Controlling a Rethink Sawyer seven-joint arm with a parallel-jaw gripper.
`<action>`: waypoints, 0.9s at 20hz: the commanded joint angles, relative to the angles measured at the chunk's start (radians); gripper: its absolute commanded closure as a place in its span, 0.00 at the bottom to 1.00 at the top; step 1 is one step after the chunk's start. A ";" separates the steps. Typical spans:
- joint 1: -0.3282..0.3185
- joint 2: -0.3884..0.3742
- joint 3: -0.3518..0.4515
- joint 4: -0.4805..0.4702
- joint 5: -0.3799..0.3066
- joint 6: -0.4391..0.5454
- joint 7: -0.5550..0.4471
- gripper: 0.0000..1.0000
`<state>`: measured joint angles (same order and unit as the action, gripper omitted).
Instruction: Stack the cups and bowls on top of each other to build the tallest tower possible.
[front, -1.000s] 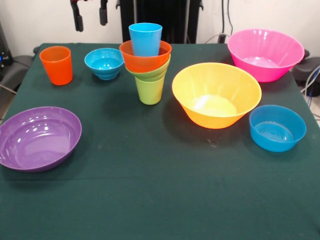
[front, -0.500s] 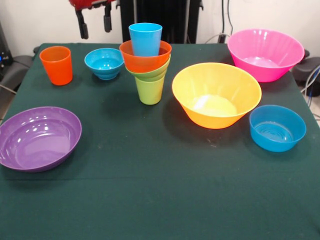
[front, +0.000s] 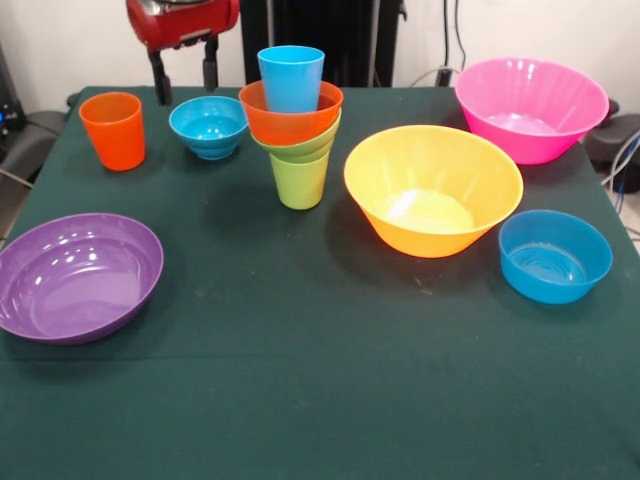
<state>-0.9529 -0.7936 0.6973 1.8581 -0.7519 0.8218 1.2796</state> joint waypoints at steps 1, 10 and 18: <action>0.054 0.075 -0.050 -0.094 -0.116 0.038 -0.105 0.00; 0.072 0.109 -0.074 -0.139 -0.152 0.085 -0.144 0.00; 0.096 0.151 -0.079 -0.175 -0.127 0.131 -0.159 0.00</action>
<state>-0.9090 -0.6880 0.6678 1.7477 -0.8173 0.8388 1.2796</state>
